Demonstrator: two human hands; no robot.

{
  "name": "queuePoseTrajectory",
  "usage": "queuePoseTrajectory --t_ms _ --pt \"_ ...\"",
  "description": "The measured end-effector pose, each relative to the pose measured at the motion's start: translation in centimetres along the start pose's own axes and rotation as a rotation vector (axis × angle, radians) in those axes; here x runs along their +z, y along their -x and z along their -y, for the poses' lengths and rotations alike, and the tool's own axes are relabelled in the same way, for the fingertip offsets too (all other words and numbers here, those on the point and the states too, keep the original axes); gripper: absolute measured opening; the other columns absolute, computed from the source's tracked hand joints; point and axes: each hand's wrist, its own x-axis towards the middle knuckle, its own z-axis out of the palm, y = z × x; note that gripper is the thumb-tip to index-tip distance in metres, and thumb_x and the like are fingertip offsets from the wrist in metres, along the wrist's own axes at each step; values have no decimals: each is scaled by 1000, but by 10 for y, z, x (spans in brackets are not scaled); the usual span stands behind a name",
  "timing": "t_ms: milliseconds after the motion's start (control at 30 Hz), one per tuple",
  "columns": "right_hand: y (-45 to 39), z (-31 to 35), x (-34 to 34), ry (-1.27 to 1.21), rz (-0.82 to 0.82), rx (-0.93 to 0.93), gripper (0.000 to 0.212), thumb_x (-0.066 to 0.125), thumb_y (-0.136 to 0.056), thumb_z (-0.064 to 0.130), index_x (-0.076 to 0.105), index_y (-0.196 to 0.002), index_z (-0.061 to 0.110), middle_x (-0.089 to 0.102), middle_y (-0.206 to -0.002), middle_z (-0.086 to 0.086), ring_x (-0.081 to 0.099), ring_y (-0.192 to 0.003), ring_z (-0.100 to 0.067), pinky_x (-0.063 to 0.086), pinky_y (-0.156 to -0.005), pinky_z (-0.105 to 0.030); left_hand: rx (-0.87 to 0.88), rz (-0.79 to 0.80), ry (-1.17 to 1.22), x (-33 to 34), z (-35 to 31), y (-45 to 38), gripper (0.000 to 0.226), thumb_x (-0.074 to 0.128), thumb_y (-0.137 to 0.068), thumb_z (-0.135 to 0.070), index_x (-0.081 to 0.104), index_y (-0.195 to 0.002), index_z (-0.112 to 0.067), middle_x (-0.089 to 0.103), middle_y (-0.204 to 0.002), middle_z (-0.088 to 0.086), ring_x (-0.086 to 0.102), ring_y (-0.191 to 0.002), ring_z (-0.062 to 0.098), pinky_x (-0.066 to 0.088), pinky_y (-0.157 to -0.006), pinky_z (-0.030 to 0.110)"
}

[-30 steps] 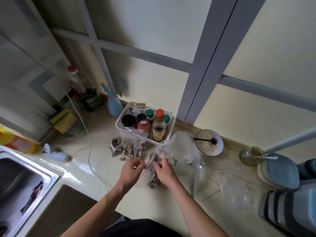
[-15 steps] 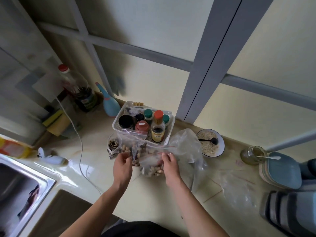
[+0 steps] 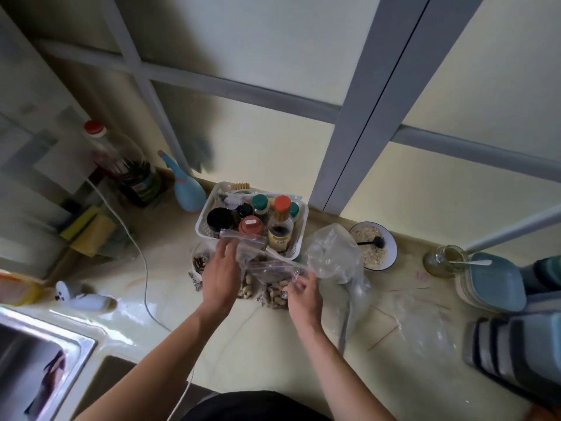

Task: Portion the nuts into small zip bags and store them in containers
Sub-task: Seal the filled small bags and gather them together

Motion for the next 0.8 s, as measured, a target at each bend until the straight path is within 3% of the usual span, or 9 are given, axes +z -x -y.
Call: queuePoseTrajectory --t_ms 133,233,300,367,467,533,600,700,800 --pt "16 -4 2 35 -128 -43 10 60 -97 10 55 -106 13 68 -98 -2 63 -85 -14 40 -57 -1 62 1 -24 -7 -1 -3 24 60 -91 -6 50 -112 -12 58 -110 10 50 -68 19 41 -49 30" --pt "25 -9 7 56 -119 -25 7 60 -95 12 63 -92 18 70 -91 2 64 -82 -15 43 -62 -6 97 -23 -134 -13 1 1 11 51 -92 -13 58 -100 -10 60 -104 11 53 -77 21 48 -56 32" --pt "30 -15 13 41 -70 -10 10 61 -95 15 66 -90 22 72 -91 6 69 -86 -16 52 -73 -19 115 -48 -211 -17 4 7 15 52 -87 -17 61 -96 -8 57 -104 12 50 -89 27 48 -67 38" --pt "36 -17 20 14 -35 -11 10 62 -94 13 67 -91 22 71 -90 7 70 -87 -16 57 -77 -25 133 -85 -261 -22 7 16 19 59 -82 -20 63 -97 -9 55 -110 12 45 -98 29 44 -75 41" --pt "47 -14 29 -8 16 -50 12 65 -92 11 68 -100 19 71 -94 5 68 -89 -16 49 -68 -11 208 -95 -265 -29 14 35 28 65 -75 -27 65 -100 -15 56 -118 7 44 -109 29 38 -85 41" --pt "55 -9 36 -20 115 -119 30 68 -89 5 65 -114 21 69 -106 5 65 -97 -12 47 -73 -6 299 -79 -230 -35 17 48 29 65 -73 -31 65 -98 -17 61 -113 3 49 -111 28 37 -92 43" --pt "61 -4 41 -10 237 -216 52 72 -86 4 58 -132 23 60 -125 9 59 -113 -3 46 -88 -7 386 -64 -176 -41 21 59 22 63 -72 -31 60 -90 -19 67 -94 0 59 -100 28 38 -94 45" --pt "60 -5 43 102 332 -410 45 77 -77 22 64 -121 18 57 -122 7 55 -117 -7 45 -99 -22 465 46 -10 -47 30 68 21 64 -75 -29 49 -87 -21 67 -74 -1 64 -70 26 45 -79 38" --pt "62 -9 33 100 424 -313 40 74 -68 33 68 -103 13 65 -106 5 60 -101 -8 43 -94 -28 422 185 224 -54 38 75 24 70 -83 -35 48 -89 -26 66 -76 -7 61 -66 19 49 -61 33"
